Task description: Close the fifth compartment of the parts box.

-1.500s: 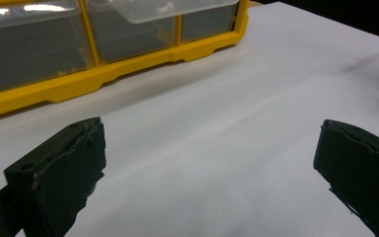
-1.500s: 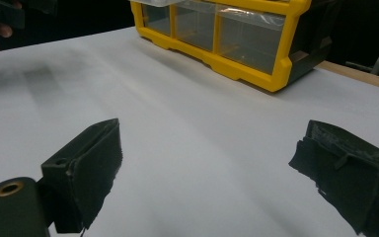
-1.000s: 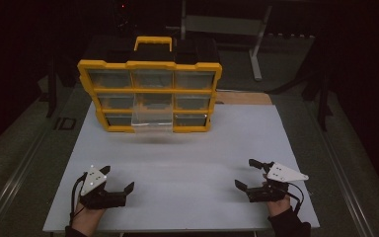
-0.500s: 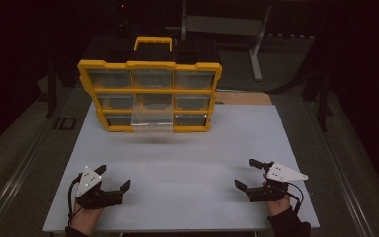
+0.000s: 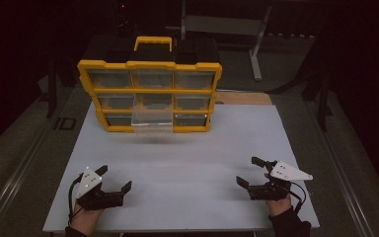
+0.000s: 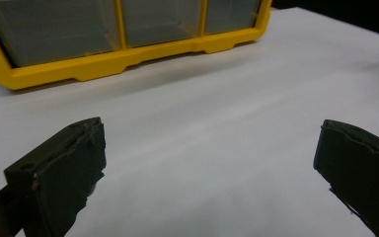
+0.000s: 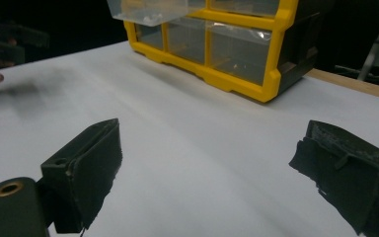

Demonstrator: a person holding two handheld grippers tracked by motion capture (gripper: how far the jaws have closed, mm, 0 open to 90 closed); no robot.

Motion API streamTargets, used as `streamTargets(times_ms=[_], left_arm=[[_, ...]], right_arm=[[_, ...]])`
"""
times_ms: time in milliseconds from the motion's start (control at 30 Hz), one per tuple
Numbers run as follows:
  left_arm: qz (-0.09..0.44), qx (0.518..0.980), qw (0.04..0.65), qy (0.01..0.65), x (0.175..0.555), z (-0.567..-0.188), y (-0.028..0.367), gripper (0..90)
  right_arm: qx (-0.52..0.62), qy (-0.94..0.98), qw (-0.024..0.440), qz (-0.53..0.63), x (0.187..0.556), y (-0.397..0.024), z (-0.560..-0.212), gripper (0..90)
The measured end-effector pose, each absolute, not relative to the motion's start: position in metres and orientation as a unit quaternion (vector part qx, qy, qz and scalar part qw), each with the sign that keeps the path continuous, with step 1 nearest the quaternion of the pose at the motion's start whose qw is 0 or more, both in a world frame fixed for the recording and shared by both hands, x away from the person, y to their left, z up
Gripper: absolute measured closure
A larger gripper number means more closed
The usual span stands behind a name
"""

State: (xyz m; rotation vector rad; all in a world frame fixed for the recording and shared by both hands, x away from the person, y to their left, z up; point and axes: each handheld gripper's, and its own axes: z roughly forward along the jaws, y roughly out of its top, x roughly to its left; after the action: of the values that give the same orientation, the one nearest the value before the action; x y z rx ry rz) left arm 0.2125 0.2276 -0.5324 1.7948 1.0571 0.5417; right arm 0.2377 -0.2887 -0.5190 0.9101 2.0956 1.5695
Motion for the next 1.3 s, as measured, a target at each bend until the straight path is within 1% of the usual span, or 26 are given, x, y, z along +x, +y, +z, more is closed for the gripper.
streamTargets(times_ms=[33, 133, 167, 233, 300, 433, 667, 733, 767, 933, 1000, 1133, 1233, 1300], left_arm=[[0.222, 0.734, 0.475, 0.432, 0.213, -0.532, 0.228, 0.0], [0.218, 0.729, 0.481, 0.436, 0.213, -0.532, 0.229, 0.0], [0.217, 0.728, 0.482, 0.436, 0.213, -0.532, 0.229, 0.0], [0.217, 0.728, 0.483, 0.435, 0.213, -0.532, 0.229, 0.0], [0.217, 0.728, 0.483, 0.435, 0.213, -0.533, 0.228, 0.0], [0.217, 0.728, 0.484, 0.435, 0.214, -0.533, 0.228, 0.0], [0.216, 0.725, 0.489, 0.435, 0.214, -0.532, 0.228, 0.0], [0.217, 0.726, 0.488, 0.434, 0.213, -0.532, 0.228, 0.0], [0.216, 0.726, 0.489, 0.434, 0.213, -0.532, 0.228, 0.0], [0.215, 0.727, 0.488, 0.432, 0.214, -0.532, 0.228, 0.0], [0.213, 0.726, 0.491, 0.433, 0.214, -0.532, 0.228, 0.0], [0.213, 0.724, 0.493, 0.433, 0.213, -0.532, 0.228, 0.0], [0.213, 0.725, 0.493, 0.432, 0.214, -0.532, 0.228, 0.0], [0.214, 0.725, 0.492, 0.432, 0.213, -0.532, 0.228, 0.0]], right_arm=[[0.325, 0.743, 0.19, 0.553, 0.237, -0.288, -0.518, 8.8], [0.321, 0.745, 0.191, 0.553, 0.236, -0.287, -0.515, 8.8], [0.328, 0.742, 0.201, 0.55, 0.234, -0.285, -0.512, 8.8], [0.325, 0.745, 0.197, 0.548, 0.233, -0.283, -0.51, 8.8], [0.326, 0.747, 0.204, 0.542, 0.233, -0.279, -0.506, 8.8], [0.319, 0.743, 0.187, 0.558, 0.232, -0.275, -0.497, 8.8], [0.312, 0.737, 0.206, 0.563, 0.234, -0.265, -0.472, 8.8], [0.31, 0.737, 0.206, 0.564, 0.235, -0.264, -0.47, 8.8], [0.308, 0.738, 0.208, 0.563, 0.238, -0.258, -0.462, 8.8], [0.297, 0.744, 0.217, 0.558, 0.243, -0.243, -0.45, 8.9], [0.294, 0.744, 0.215, 0.561, 0.245, -0.237, -0.446, 10.7], [0.291, 0.745, 0.214, 0.561, 0.248, -0.228, -0.442, 10.8], [0.282, 0.749, 0.215, 0.56, 0.252, -0.216, -0.439, 12.6], [0.282, 0.75, 0.206, 0.562, 0.254, -0.211, -0.439, 13.4]])
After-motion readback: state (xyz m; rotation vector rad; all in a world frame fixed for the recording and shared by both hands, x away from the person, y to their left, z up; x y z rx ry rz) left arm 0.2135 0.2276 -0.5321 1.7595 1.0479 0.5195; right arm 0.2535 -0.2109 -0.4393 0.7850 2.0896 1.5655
